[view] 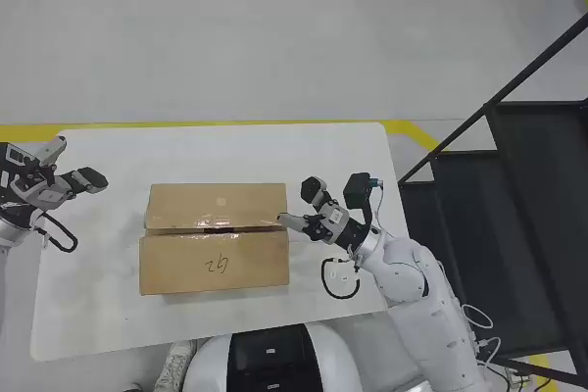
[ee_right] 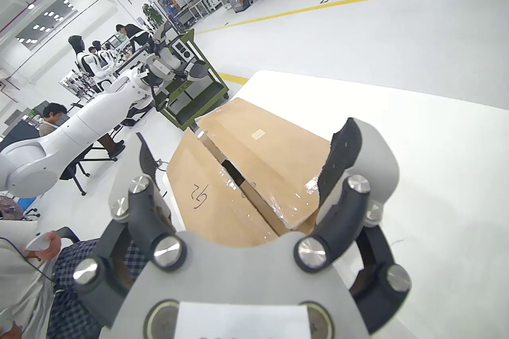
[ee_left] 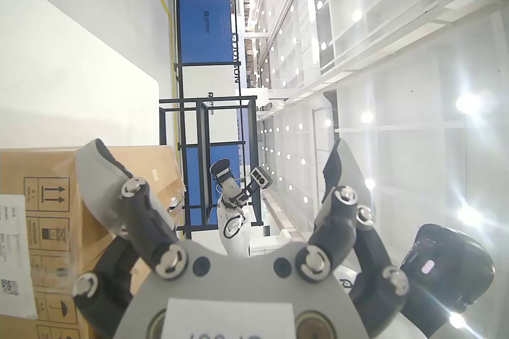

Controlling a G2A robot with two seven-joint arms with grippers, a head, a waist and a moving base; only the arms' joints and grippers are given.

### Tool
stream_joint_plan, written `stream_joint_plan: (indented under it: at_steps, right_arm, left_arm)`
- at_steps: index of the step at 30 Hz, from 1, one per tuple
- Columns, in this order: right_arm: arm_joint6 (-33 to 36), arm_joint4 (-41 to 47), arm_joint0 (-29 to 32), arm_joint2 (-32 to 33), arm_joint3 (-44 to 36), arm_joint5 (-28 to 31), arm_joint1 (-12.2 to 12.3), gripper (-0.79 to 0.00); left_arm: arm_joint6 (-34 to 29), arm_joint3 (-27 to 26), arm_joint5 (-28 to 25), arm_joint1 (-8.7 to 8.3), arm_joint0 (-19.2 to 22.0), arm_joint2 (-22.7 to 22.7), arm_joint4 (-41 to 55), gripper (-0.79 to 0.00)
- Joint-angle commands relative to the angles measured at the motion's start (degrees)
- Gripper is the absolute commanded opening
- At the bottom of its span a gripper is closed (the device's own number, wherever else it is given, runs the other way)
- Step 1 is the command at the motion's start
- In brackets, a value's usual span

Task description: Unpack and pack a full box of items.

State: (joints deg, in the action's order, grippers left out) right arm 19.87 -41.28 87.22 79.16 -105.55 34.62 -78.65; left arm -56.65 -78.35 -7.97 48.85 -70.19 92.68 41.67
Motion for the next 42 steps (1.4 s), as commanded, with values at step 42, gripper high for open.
stream_joint_plan:
  at_steps: [42]
  right_arm:
    - [43.97,36.85,-1.20,0.74,4.70,-5.42,5.28,0.000]
  left_arm:
    - [-22.84,11.79,-9.97,-0.75,4.58,-7.85,-0.76,0.000]
